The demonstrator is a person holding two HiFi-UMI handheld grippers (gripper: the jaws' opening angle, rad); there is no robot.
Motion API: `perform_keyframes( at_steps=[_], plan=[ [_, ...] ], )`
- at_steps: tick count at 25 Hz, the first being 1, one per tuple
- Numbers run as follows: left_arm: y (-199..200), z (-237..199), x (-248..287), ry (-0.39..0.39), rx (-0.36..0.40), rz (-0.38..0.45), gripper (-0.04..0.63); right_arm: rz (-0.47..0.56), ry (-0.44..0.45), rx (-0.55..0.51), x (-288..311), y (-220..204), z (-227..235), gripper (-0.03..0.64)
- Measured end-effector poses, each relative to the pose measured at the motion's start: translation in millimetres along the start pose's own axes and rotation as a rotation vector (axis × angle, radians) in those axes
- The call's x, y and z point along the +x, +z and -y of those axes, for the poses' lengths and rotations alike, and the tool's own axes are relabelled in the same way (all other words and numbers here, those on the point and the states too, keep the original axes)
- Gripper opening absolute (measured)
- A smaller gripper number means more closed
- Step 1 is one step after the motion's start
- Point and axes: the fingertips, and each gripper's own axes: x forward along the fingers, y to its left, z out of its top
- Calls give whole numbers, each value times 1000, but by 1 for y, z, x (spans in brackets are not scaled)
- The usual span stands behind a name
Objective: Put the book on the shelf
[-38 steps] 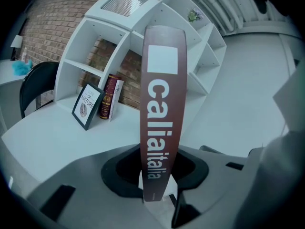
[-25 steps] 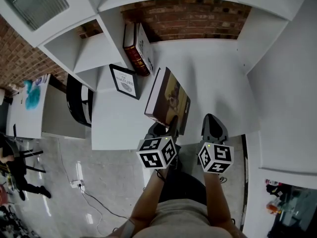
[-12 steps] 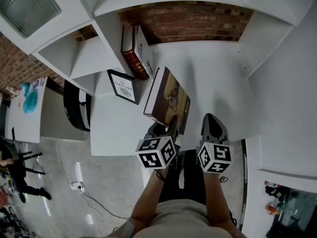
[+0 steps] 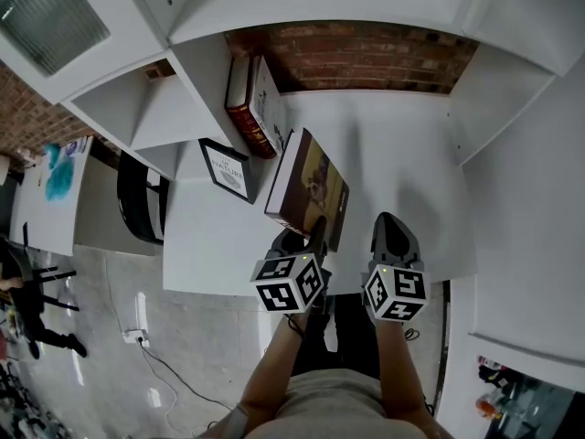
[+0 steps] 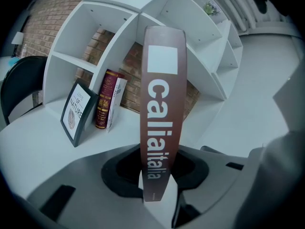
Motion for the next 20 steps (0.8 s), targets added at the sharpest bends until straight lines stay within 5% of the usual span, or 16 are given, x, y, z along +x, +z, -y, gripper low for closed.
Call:
perform_keyframes(
  at_steps=[20],
  plan=[
    [28,5,78,116,-50,50,149,-38,155,-37,86,26,43,15]
  ],
)
